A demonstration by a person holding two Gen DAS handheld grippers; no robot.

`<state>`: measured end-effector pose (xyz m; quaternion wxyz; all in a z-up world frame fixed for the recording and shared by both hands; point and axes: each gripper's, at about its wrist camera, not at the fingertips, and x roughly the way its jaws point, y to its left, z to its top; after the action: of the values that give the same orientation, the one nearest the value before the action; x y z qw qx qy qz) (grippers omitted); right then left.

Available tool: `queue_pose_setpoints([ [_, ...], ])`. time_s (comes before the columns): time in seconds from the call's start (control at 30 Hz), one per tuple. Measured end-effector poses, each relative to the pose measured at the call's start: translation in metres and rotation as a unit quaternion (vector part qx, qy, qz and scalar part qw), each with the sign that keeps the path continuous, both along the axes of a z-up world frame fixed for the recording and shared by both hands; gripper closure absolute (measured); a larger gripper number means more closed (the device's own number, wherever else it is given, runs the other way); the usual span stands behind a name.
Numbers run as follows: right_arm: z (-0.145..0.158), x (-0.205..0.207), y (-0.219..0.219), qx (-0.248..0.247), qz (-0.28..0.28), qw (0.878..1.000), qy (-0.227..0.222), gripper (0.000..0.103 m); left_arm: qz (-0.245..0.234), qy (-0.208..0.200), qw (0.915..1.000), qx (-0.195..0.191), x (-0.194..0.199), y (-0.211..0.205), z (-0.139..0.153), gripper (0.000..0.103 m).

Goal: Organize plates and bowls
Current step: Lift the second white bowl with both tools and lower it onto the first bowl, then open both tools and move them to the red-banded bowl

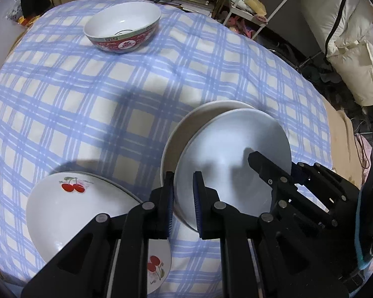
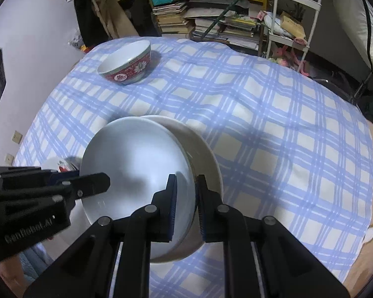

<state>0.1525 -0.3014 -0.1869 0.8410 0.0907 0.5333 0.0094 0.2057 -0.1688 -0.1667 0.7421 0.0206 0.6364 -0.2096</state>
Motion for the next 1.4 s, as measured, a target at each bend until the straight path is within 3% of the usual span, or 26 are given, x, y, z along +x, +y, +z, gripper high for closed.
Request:
queue_pose_setpoints([
  [0.33,0.008,-0.002,0.007,-0.041,0.015,0.999,-0.028,0.082,-0.010,-0.011,0.9999,0.006,-0.003,0.002,0.006,0.090],
  [0.6,0.027,-0.007,0.007,-0.034,0.017,0.997,-0.068,0.079,-0.001,-0.034,0.9994,0.010,-0.002,0.012,0.025,0.086],
  [0.8,0.045,-0.007,0.004,-0.028,0.015,0.995,-0.098,0.047,0.027,-0.062,0.9972,0.033,0.014,0.028,0.040,0.080],
  [1.07,0.062,0.022,0.001,-0.010,0.013,0.989,-0.146,0.006,0.060,-0.102,0.9910,0.064,0.045,0.052,0.049,0.029],
  [1.4,0.054,0.087,-0.001,0.006,0.001,0.989,-0.146,0.004,0.084,-0.136,0.9846,0.071,0.107,0.063,0.047,0.028],
])
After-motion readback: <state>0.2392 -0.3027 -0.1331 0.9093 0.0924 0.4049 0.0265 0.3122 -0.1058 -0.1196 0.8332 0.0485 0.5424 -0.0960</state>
